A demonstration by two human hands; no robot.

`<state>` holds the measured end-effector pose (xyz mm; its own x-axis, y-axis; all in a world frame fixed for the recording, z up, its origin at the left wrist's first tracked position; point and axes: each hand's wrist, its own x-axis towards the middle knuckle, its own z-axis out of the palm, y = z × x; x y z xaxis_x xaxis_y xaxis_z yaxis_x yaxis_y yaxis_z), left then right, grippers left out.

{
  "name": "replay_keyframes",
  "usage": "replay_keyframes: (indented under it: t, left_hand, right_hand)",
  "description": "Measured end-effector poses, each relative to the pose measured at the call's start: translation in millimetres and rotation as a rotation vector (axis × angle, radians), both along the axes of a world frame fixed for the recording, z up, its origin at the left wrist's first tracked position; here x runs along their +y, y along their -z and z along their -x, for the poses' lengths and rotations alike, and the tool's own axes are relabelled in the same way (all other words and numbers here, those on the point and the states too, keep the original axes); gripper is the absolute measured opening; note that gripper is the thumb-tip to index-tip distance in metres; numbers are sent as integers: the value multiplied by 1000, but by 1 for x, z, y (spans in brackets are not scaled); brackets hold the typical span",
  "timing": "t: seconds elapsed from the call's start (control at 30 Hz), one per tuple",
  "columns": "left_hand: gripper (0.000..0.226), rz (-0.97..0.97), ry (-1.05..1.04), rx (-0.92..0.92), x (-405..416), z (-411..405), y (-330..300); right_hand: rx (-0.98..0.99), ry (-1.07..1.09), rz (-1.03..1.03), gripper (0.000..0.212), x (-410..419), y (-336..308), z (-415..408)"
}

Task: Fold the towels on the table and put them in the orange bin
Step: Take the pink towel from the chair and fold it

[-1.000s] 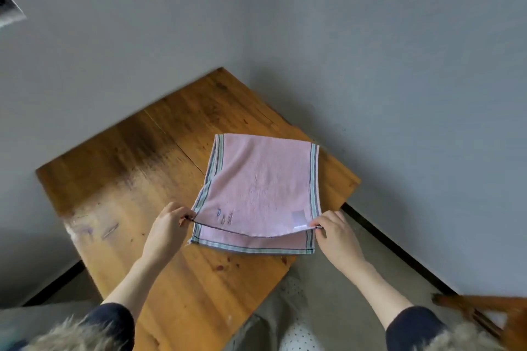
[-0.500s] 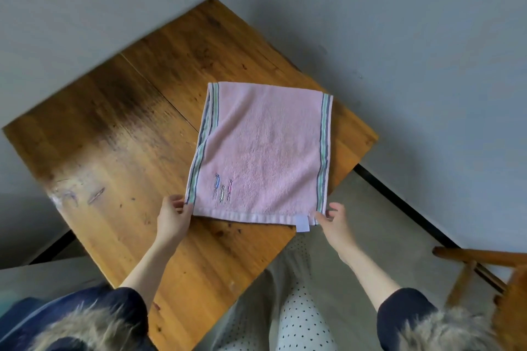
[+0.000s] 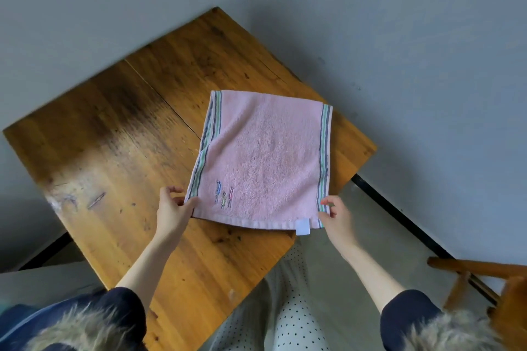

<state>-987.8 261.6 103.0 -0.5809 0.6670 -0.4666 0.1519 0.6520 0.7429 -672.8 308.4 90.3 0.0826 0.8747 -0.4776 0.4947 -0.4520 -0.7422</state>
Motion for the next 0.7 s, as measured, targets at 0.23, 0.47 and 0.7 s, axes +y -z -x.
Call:
replay_keyframes:
  t: [0.23, 0.47, 0.7]
  left_hand:
    - [12, -142, 200, -71, 32, 23, -88]
    - [29, -305, 352, -299, 59, 56, -215]
    - [21, -487, 439, 362, 55, 73, -277]
  right_hand:
    - [321, 53, -23, 11, 45, -93, -4]
    - [43, -304, -287, 43, 82, -212, 4]
    - [95, -190, -616, 26, 95, -290, 21]
